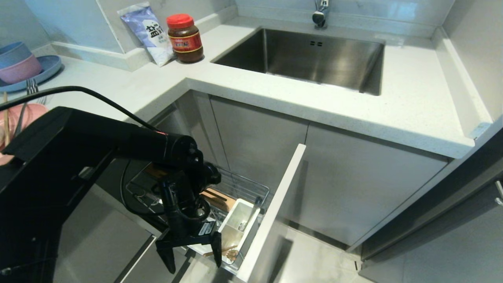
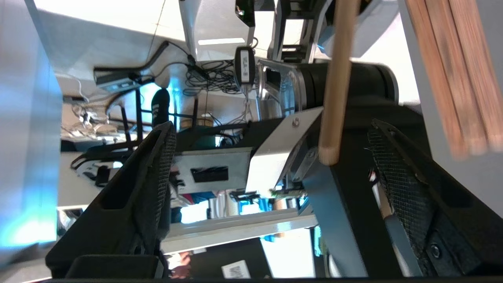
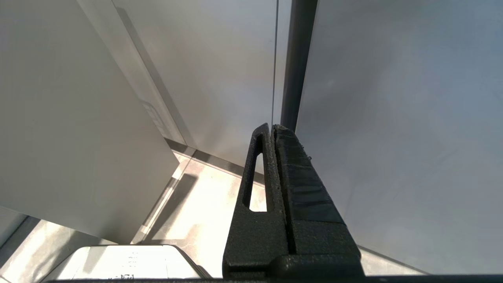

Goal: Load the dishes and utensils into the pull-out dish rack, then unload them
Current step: Take the chopsticks out of the cupboard

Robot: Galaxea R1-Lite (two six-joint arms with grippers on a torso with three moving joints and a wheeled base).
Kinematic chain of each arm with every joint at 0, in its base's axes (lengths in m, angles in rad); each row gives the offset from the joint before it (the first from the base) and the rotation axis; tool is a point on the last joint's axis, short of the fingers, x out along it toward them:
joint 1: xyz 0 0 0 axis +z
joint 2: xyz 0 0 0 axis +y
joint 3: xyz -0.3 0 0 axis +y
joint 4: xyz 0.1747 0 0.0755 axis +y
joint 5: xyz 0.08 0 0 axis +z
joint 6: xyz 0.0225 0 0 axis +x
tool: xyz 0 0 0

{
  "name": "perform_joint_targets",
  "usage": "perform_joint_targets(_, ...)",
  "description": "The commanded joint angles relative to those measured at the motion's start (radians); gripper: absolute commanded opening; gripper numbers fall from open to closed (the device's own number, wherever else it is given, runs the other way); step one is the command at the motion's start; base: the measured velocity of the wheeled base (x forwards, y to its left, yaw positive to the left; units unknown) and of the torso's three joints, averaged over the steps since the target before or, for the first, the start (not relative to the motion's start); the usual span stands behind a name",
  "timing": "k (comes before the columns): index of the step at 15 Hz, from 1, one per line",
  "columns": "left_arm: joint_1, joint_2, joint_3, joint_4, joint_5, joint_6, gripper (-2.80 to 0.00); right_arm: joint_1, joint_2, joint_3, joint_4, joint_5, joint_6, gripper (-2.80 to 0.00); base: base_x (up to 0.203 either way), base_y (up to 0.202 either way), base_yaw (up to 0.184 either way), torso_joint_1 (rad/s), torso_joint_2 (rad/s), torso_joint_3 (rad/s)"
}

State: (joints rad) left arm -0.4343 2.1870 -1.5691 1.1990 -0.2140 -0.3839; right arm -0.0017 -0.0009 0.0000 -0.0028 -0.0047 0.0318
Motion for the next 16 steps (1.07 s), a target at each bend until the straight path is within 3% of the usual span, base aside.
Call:
perform_joint_targets(1,-0.004,0.055,-0.003,0.001,0.000,-0.013,0.00,0.000,-0.002,0.001,0.000,0.000,0.000,-2.80,0.000,0.000,0.000,0.000,0.00,0.000)
perform_joint_targets(5,-0.012,0.072,-0.015,-0.031,0.014,-0.063,0.00,0.000,-0.003,0.002,0.000,0.000,0.000,-2.80,0.000,0.000,0.000,0.000,0.00,0.000)
perform_joint_targets(11,-0.018,0.077,-0.015,-0.047,0.022,-0.076,0.00,0.000,-0.002,0.001,0.000,0.000,0.000,-2.80,0.000,0.000,0.000,0.000,0.00,0.000)
perform_joint_targets(12,-0.018,0.078,-0.015,-0.052,0.022,-0.078,-2.80,0.000,-0.003,0.001,0.000,0.000,0.000,-2.80,0.000,0.000,0.000,0.000,0.00,0.000)
perform_joint_targets(14,-0.018,0.077,-0.019,-0.084,0.021,-0.101,-2.80,0.000,-0.002,0.001,0.000,0.000,0.000,-2.80,0.000,0.000,0.000,0.000,0.00,0.000)
perform_joint_targets(16,-0.024,0.076,-0.019,-0.185,0.021,-0.199,-2.80,0.000,-0.003,0.001,0.000,0.000,0.000,-2.80,0.000,0.000,0.000,0.000,0.00,0.000)
